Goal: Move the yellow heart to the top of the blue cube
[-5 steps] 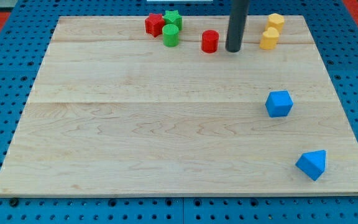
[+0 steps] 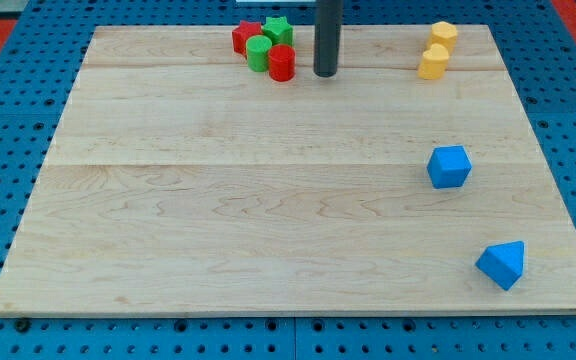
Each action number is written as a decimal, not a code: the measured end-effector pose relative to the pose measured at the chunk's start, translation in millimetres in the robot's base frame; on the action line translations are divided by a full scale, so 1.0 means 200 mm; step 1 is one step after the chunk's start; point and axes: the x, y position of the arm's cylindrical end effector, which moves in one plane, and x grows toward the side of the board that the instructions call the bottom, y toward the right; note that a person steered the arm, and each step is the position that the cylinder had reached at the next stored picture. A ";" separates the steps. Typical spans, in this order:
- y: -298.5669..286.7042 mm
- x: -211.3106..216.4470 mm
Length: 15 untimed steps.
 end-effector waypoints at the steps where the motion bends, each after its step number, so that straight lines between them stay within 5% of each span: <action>1: 0.28 0.15; 2: 0.54 0.14; 4: 0.55 0.14; 6: 0.99 0.30; 7: 1.10 0.14; 9: 1.13 -0.26; 13: 1.15 -0.41; 15: 0.81 -0.40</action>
